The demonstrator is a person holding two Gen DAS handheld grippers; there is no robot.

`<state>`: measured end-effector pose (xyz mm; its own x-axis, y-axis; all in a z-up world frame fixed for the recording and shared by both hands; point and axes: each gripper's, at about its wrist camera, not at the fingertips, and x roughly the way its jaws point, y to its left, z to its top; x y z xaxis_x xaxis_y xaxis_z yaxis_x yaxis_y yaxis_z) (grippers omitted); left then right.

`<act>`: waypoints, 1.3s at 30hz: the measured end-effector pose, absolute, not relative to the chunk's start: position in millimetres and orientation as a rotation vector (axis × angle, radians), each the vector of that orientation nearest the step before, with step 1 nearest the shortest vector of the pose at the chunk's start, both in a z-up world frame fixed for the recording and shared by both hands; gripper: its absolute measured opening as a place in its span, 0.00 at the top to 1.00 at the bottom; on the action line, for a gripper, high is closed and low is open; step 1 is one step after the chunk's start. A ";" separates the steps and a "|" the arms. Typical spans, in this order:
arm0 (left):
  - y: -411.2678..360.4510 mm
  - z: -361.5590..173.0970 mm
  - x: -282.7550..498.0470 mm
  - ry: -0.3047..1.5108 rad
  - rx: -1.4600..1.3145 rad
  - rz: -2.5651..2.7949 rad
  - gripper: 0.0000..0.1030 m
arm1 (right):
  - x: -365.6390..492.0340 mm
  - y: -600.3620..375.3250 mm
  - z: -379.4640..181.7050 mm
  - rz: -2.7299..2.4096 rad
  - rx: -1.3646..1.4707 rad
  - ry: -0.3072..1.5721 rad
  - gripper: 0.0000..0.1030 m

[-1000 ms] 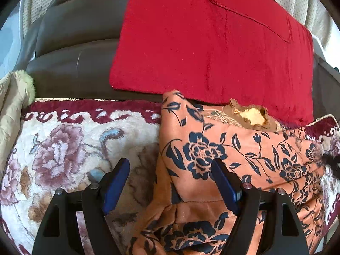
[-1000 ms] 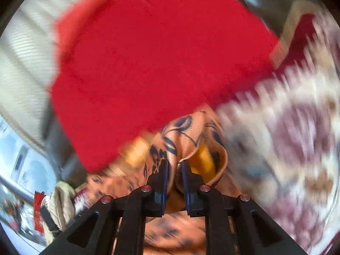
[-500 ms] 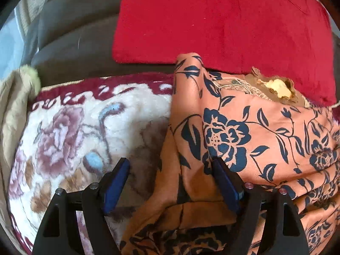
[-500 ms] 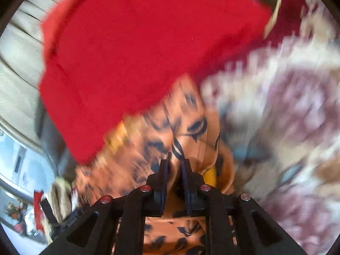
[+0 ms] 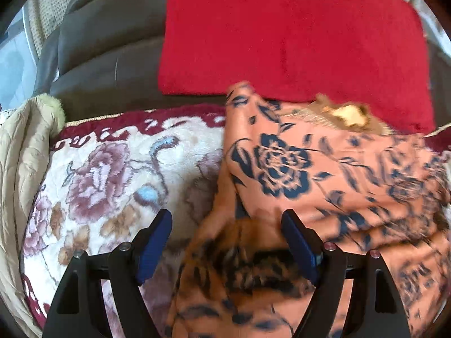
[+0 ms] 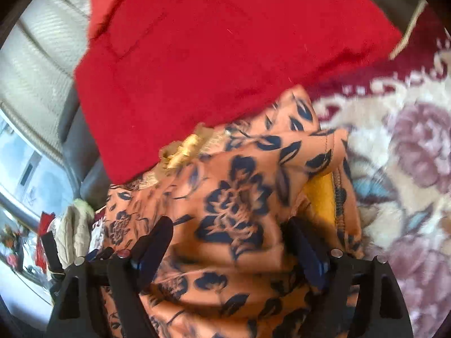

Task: Fold small clothes

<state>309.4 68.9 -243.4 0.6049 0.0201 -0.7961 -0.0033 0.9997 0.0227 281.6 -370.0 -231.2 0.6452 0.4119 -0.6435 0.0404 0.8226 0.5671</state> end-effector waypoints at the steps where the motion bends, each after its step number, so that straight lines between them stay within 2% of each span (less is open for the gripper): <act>1: 71.2 -239.1 298.0 0.908 0.026 0.008 0.21 | 272.2 -372.8 -224.1 0.251 0.605 0.816 0.17; 9: 87.2 -236.2 193.5 0.838 0.062 -0.058 0.21 | 182.3 -414.3 -201.0 0.273 0.644 0.720 0.17; 14: 94.8 -257.5 132.9 0.895 0.063 -0.085 0.21 | 121.7 -430.8 -211.0 0.235 0.614 0.796 0.17; 21: 101.9 -275.9 90.1 0.995 0.039 -0.086 0.21 | 56.6 -444.7 -240.9 0.191 0.621 0.928 0.17; 27: 112.4 -292.2 77.6 1.100 -0.082 -0.069 0.21 | 31.9 -437.8 -272.3 0.152 0.622 1.055 0.17; 32: 128.7 -291.8 74.7 1.086 -0.186 -0.065 0.21 | 37.4 -427.7 -306.8 0.113 0.635 1.152 0.17; 33: 130.9 -292.5 74.5 1.082 -0.202 -0.068 0.26 | 38.6 -425.6 -311.2 0.104 0.627 1.169 0.19; 34: 132.2 -293.7 74.8 1.080 -0.211 -0.072 0.38 | 39.9 -422.8 -316.1 0.097 0.618 1.185 0.25; 35: 133.8 -294.5 75.1 1.083 -0.215 -0.078 0.46 | 41.1 -420.9 -319.2 0.103 0.616 1.195 0.31; 36: 132.9 -296.7 77.0 1.091 -0.218 -0.093 0.59 | 42.0 -419.5 -321.7 0.111 0.622 1.202 0.33; 37: 130.7 -297.4 79.4 1.097 -0.220 -0.103 0.63 | 42.5 -419.2 -322.3 0.111 0.624 1.204 0.36; 39: 131.1 -297.5 82.0 1.095 -0.225 -0.107 0.63 | 42.1 -418.9 -322.1 0.103 0.613 1.205 0.42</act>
<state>82.0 131.1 -297.5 0.4560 -0.1968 -0.8679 -0.0248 0.9721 -0.2334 42.1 -418.9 -322.1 0.3738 0.3903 -0.8414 0.2416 0.8349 0.4946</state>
